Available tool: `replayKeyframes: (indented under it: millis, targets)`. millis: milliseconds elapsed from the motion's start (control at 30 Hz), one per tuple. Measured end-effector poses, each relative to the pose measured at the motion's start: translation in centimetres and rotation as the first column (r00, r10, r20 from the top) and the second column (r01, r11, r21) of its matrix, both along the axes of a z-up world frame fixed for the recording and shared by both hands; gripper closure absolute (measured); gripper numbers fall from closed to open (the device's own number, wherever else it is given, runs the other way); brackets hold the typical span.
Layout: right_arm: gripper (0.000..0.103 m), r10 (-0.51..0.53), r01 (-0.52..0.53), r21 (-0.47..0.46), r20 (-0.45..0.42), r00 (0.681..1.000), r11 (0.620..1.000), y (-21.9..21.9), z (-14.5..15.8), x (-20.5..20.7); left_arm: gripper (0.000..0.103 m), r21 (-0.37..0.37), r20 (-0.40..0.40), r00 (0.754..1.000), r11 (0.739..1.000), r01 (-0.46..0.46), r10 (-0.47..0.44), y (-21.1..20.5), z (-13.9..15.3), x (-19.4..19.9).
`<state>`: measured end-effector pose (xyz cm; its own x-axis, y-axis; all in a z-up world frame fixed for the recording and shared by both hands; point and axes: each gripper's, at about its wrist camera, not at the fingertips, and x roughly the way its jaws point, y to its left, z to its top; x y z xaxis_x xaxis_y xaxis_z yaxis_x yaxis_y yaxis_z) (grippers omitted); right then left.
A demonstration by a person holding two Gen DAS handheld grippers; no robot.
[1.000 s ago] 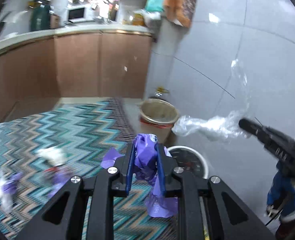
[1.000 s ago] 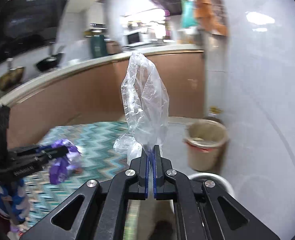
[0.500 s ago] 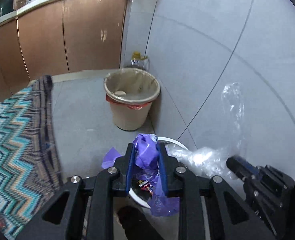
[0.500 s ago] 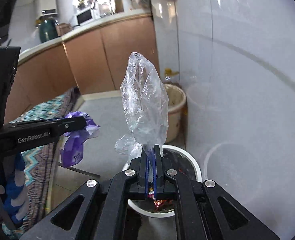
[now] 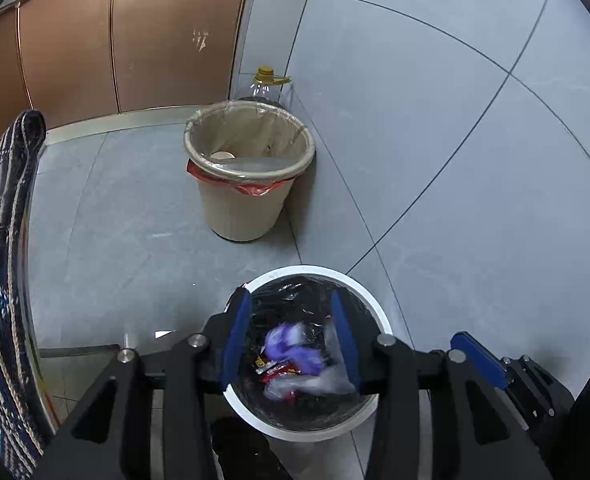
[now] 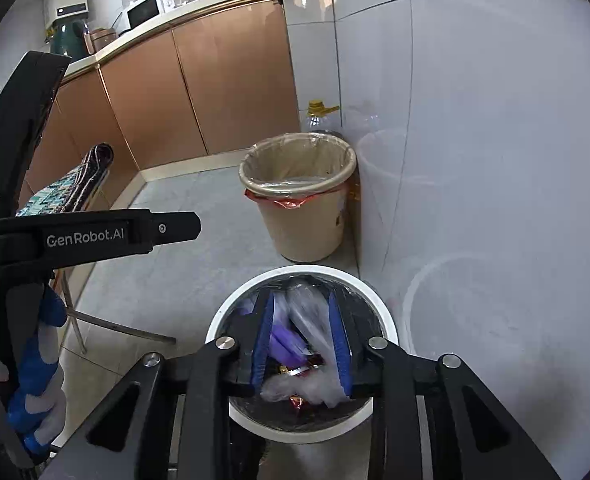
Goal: Collect trash
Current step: 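Carry the clear bag and purple wrapper over the trash bin with both tools, then open both tools over the bin to drop the bag and wrapper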
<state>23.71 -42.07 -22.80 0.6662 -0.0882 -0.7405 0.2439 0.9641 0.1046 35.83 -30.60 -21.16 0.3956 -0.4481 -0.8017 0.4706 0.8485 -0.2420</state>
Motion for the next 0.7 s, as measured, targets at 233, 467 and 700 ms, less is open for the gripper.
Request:
replayKeyframes:
  millis: [233, 467, 700]
  targets:
    - [0.066, -0.003, 0.003, 0.001, 0.027, 1.0, 1.0, 1.0, 1.6, -1.1, 0.063, -0.026, 0.063, 0.998, 1.0, -0.013, 0.015, 1.8, 3.0, -1.7]
    - [0.06, 0.014, -0.013, -0.002, 0.076, 0.997, 1.0, 3.0, 4.9, -3.3, 0.062, -0.035, 0.186, 0.982, 0.999, -0.041, 0.046, 4.7, 7.3, -5.1]
    - [0.059, 0.039, -0.037, -0.023, 0.111, 0.993, 0.999, 5.2, 8.2, -5.9, 0.062, -0.014, 0.297, 0.952, 0.997, -0.079, 0.08, 8.0, 10.7, -9.2]
